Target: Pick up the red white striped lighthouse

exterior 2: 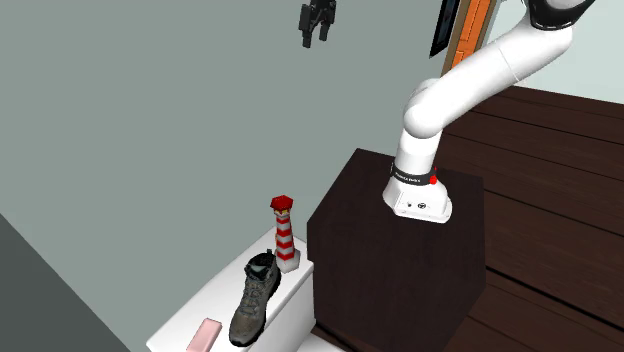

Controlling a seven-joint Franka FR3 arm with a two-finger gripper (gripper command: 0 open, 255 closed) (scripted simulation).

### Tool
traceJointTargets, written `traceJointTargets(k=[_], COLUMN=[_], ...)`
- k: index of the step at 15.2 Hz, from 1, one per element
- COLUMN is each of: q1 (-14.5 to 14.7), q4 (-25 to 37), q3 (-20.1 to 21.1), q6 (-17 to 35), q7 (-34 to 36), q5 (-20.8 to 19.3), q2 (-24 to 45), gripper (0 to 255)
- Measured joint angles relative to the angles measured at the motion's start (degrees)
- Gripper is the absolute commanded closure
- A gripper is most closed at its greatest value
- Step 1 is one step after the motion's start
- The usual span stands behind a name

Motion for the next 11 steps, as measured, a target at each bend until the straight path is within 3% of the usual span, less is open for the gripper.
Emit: traceJointTargets(k=[3, 11], q1=[0.29, 3.45], q4=[-2.06, -14.14], q3=[1.48, 12.98], q6=[1.66, 10.21], q7=[1.34, 11.74], q5=[0.15, 2.62], q2=[-0.68, -5.49], gripper=[0, 0])
